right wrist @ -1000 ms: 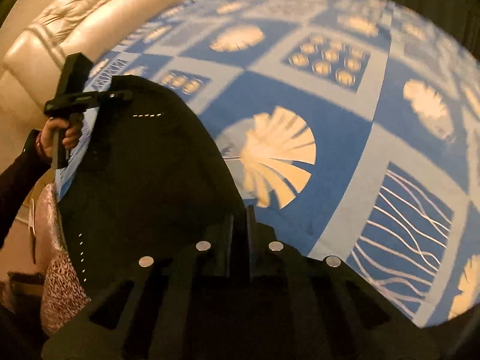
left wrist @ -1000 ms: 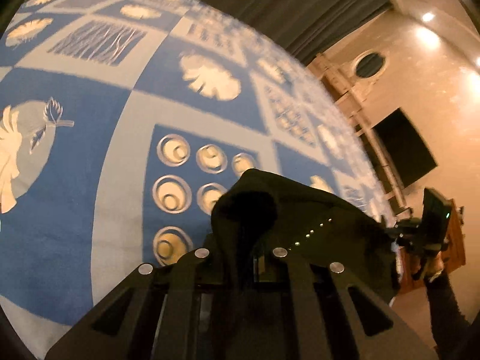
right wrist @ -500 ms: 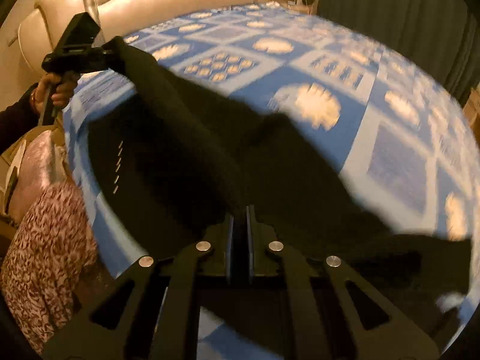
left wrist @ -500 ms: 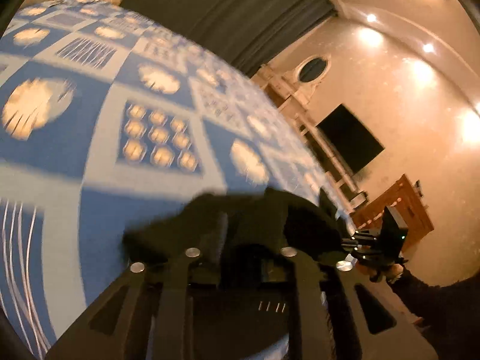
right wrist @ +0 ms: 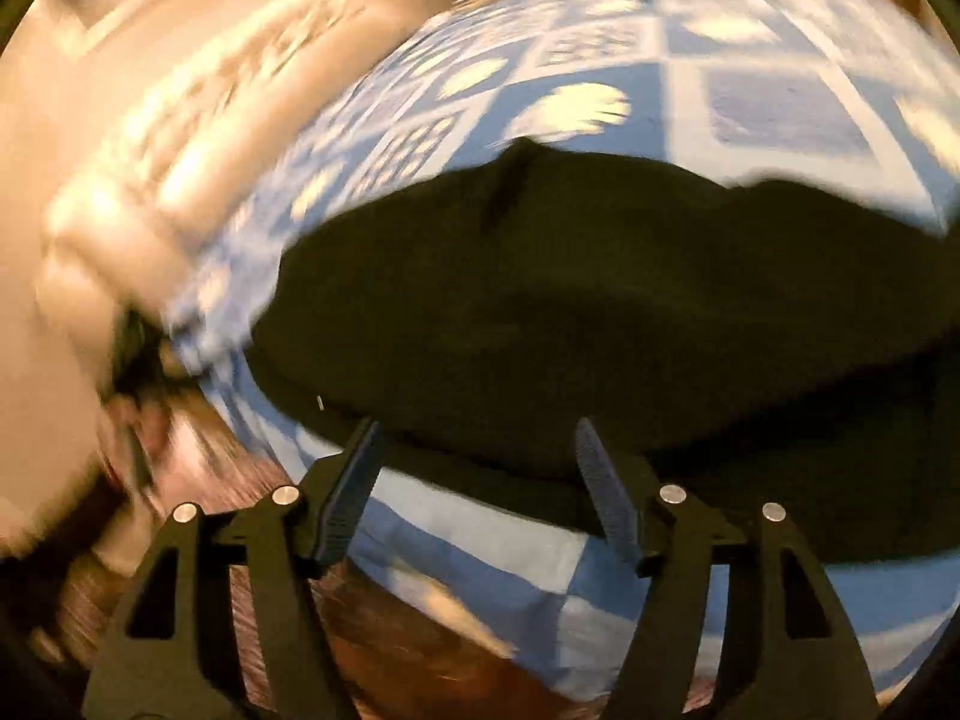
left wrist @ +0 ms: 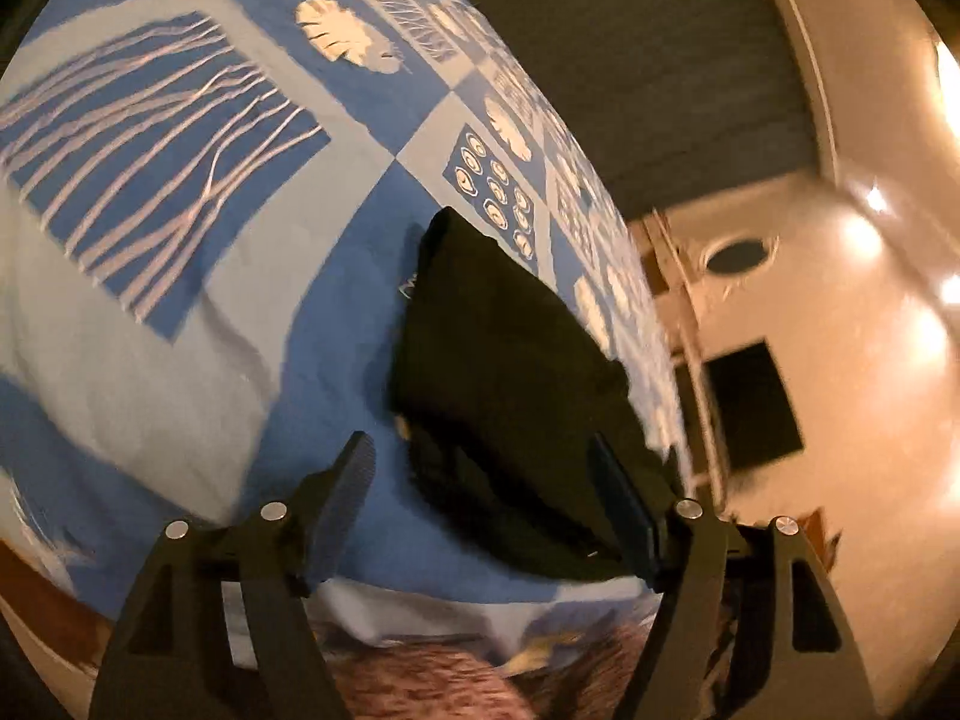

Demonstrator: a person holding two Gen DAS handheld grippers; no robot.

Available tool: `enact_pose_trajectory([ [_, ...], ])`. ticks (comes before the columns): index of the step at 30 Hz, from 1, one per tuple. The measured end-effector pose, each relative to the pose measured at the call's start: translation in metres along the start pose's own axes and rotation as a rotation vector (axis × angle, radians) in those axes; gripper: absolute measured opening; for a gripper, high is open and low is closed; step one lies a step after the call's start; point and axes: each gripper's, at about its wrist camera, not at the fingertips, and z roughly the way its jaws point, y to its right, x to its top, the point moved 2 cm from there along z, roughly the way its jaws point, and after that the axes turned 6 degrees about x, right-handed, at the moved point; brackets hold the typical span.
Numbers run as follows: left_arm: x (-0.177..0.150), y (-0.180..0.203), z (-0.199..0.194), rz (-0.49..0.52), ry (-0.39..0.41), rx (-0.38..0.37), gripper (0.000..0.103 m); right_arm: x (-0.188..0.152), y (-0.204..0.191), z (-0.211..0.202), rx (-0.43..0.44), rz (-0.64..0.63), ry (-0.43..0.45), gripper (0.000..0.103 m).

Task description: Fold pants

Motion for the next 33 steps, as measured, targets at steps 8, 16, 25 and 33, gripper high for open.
enact_pose_trajectory([
  [8,-0.017,0.041,0.038,-0.056,0.017,0.037,0.072,-0.007,0.085,-0.019,0.135,0.574,0.167,0.066],
  [16,-0.027,0.045,0.054,-0.066,0.031,0.097,0.075,-0.013,0.104,-0.012,0.107,0.670,0.213,0.051],
  [25,-0.032,0.034,0.046,-0.208,0.060,0.076,0.078,0.003,0.102,-0.019,0.094,0.626,0.260,0.007],
  [33,-0.023,0.028,0.054,-0.310,0.099,0.093,0.079,0.010,0.090,-0.047,0.098,0.544,0.300,0.007],
])
